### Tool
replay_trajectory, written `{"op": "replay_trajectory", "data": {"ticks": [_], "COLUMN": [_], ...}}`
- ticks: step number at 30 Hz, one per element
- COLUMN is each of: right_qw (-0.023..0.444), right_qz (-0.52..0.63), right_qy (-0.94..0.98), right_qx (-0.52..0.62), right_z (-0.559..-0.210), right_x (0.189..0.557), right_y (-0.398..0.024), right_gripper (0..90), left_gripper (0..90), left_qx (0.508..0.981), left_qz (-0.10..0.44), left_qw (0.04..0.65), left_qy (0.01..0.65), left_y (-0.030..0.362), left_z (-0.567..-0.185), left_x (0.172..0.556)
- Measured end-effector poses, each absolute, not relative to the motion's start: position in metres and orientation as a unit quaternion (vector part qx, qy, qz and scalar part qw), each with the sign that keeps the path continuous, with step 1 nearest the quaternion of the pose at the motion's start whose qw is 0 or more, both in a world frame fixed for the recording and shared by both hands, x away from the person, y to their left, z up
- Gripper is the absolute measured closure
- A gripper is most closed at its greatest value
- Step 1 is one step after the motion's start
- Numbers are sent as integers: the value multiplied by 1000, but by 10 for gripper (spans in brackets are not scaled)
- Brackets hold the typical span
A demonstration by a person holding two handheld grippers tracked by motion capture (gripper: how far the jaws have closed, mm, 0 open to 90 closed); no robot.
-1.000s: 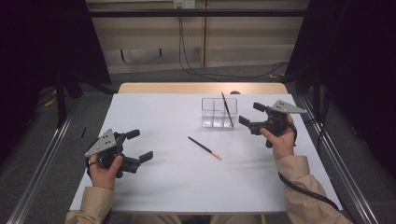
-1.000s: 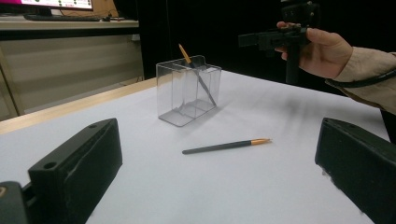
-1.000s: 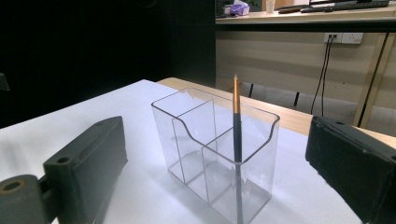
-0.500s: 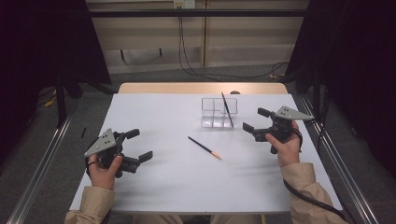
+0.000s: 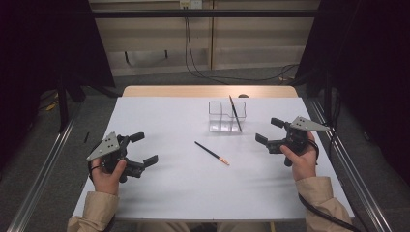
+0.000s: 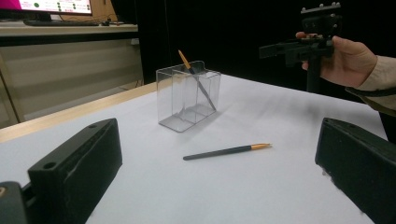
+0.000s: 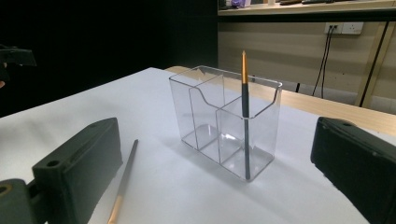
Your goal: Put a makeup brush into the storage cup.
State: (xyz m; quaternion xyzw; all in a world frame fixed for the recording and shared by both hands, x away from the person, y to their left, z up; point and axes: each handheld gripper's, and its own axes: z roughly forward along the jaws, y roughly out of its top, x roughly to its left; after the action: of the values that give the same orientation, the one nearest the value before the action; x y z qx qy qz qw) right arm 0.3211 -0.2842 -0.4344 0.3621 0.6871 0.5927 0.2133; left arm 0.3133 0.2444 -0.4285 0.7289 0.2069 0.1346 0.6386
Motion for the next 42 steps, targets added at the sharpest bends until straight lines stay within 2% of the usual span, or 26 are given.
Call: {"op": "replay_trajectory", "data": {"ticks": [42], "right_qw": [226], "right_qz": [563], "right_qy": [701], "right_qx": [374], "right_z": [-438], "right_x": [276], "right_y": [-313], "right_gripper": [18], "left_gripper": [4], "left_qx": [727], "left_qz": [135], "left_qw": [640], "left_qy": [209], "left_y": [248], "left_z": [-429], "left_x": [311]}}
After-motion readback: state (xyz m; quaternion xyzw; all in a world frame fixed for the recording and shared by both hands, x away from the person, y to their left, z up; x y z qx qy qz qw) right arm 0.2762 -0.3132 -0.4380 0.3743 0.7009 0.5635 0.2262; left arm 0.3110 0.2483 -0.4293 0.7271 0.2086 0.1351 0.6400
